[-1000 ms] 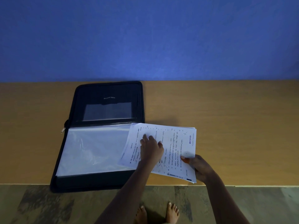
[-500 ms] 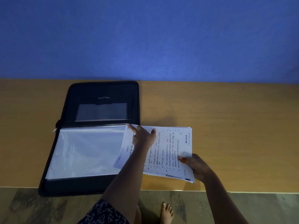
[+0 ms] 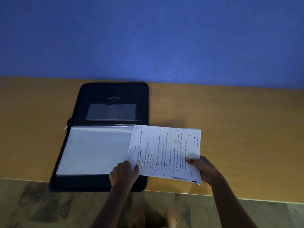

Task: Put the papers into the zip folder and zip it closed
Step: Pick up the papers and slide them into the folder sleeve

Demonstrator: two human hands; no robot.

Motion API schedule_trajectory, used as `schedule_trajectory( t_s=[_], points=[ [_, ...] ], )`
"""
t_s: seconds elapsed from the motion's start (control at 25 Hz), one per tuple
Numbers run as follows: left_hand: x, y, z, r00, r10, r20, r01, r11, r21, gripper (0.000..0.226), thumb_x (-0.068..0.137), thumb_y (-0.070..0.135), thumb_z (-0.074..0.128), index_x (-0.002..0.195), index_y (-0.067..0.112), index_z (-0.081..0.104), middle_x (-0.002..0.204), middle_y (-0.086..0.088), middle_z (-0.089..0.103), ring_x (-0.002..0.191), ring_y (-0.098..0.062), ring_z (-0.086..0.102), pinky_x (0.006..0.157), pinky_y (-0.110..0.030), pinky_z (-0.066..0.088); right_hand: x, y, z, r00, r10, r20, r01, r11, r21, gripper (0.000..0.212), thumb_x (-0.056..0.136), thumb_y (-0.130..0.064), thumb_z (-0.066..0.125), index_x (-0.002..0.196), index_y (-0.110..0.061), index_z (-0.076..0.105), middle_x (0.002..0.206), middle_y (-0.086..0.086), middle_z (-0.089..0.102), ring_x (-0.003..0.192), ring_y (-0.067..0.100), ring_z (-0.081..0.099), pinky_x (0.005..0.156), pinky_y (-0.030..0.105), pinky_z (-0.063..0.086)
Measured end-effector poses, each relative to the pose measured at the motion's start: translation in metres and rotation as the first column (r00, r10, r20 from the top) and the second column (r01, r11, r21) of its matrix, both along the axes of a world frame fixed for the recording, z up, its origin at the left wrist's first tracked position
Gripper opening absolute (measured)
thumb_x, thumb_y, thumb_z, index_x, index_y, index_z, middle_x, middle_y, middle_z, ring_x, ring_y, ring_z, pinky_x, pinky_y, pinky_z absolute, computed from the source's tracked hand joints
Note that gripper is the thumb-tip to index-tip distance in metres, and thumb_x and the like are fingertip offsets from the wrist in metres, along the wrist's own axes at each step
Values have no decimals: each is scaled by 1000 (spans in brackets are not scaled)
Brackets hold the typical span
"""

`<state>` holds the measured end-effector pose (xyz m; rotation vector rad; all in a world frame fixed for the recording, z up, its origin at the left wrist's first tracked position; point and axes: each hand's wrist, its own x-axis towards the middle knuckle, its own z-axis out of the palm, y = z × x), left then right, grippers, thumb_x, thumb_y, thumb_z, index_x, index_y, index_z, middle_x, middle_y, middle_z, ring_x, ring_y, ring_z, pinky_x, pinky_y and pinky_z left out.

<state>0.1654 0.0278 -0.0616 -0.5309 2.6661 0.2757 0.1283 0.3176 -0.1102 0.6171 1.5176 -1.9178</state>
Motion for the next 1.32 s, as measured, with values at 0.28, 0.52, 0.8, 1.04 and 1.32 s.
schedule_trajectory(
  t_s=[0.28,0.52,0.8,1.04,1.32],
  points=[
    [4,8,9,985,-160,-65,159,987,-20,22,96,33,47,96,15,60,91,-1,67,87,-18,67,68,-26,48,1,-9,0,1000,-7,-8,6,1000,-25,35,87,-4,62,121,0,58,118,23,67,108,46,62,94,69,43],
    [11,13,12,972,-211,-103,210,977,-23,20,96,28,51,105,13,61,102,-2,68,95,-15,66,79,-24,51,-5,-38,1,1000,22,-14,-23,998,-51,43,82,-6,66,123,0,56,119,23,67,108,45,62,94,68,44],
    [10,12,16,959,-233,-163,238,971,11,26,100,28,41,112,11,55,108,-5,63,99,-16,60,81,-26,48,-24,-104,8,997,79,-15,-78,996,51,28,86,0,64,113,0,63,112,20,70,100,38,67,89,57,53],
    [10,6,14,945,-280,-167,285,959,6,28,100,32,38,113,12,53,107,-5,61,98,-19,60,75,-29,46,-39,-188,21,995,94,33,-99,978,182,20,87,-4,63,107,-4,68,103,13,71,91,31,68,80,44,57],
    [13,-2,9,938,-304,-164,315,948,47,24,97,31,46,104,11,57,99,-6,63,93,-21,63,68,-30,43,-21,-195,29,977,-25,-213,171,689,704,22,88,-3,55,102,-3,72,95,14,72,76,24,59,58,26,43]
  ],
)
